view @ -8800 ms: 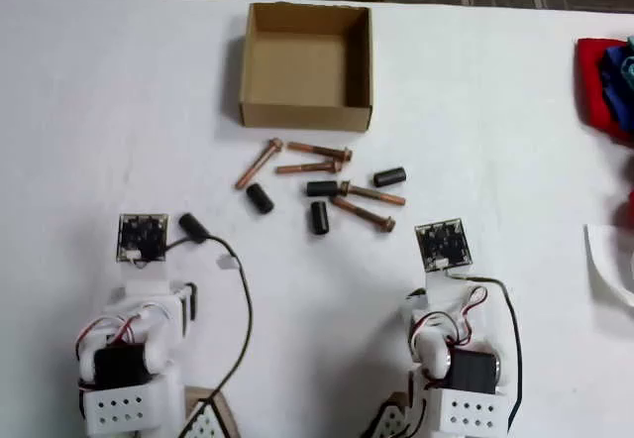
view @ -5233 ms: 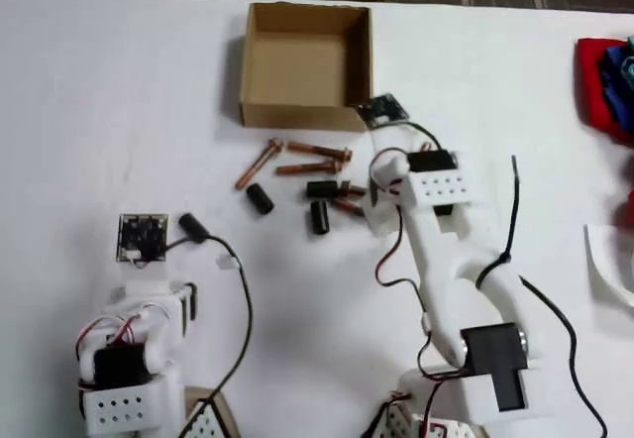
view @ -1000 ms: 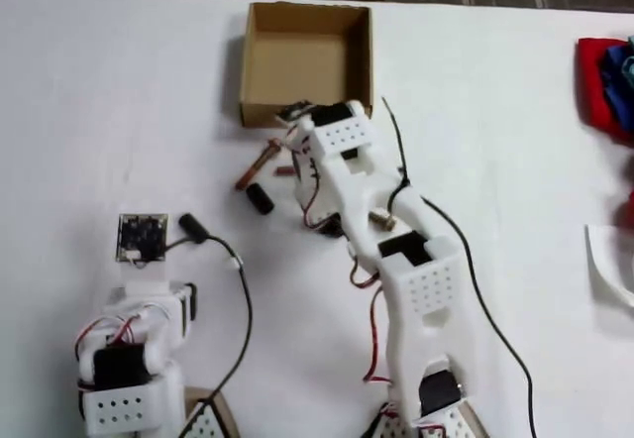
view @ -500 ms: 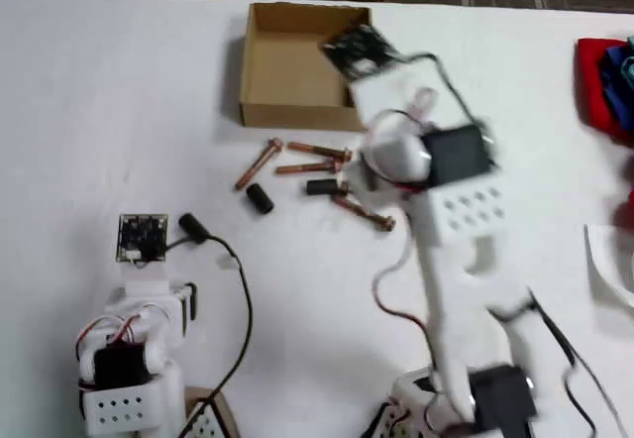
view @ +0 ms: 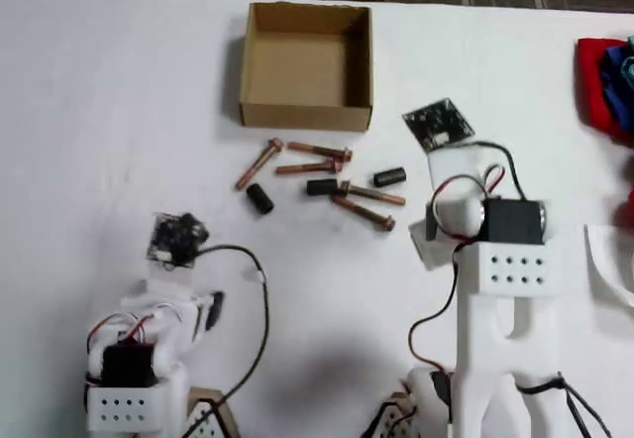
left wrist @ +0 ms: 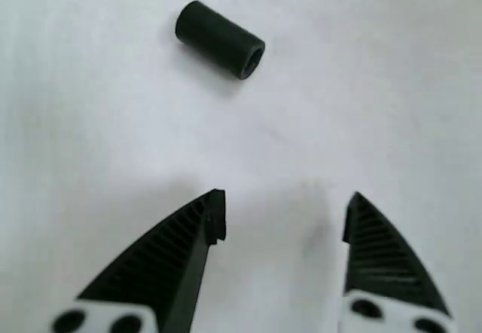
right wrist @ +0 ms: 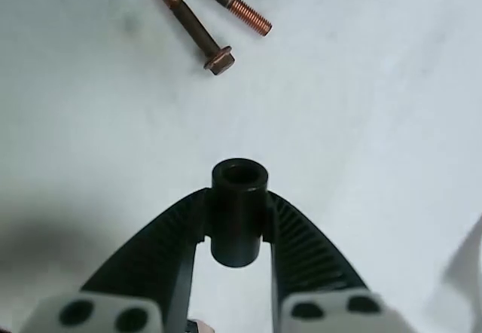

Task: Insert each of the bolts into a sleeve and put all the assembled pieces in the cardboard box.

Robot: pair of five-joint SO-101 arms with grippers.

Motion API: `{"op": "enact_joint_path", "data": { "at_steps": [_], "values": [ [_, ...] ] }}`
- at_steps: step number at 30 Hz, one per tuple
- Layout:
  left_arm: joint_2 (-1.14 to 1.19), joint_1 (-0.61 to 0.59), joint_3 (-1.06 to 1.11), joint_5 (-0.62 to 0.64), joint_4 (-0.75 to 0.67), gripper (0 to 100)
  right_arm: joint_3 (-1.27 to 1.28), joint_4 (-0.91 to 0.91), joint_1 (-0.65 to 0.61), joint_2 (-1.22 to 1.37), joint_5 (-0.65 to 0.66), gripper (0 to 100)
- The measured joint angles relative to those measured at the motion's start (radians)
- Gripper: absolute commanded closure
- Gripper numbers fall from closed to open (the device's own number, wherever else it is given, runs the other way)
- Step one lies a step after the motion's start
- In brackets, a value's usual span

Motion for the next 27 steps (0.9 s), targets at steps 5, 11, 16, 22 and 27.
{"op": "enact_joint_path", "data": {
  "at_steps": [5, 11, 16, 22, 27],
  "values": [
    [0.000, -0.046, 0.000, -0.267, -0.041, 57, 0.109, -0.069, 0.008, -0.021, 0.002, 97.8],
    [0.000, -0.170, 0.000, -0.549, -0.183, 57, 0.123, -0.087, 0.008, -0.021, 0.000, 97.8],
    [0.000, -0.221, -0.011, -0.574, -0.239, 57, 0.123, -0.089, 0.008, -0.021, 0.000, 97.7],
    [0.000, -0.222, -0.100, -0.347, -0.287, 57, 0.123, -0.089, 0.008, -0.021, 0.000, 97.7],
    [0.000, -0.215, -0.112, -0.308, -0.292, 57, 0.123, -0.094, 0.008, -0.021, 0.000, 97.7]
  ]
}}
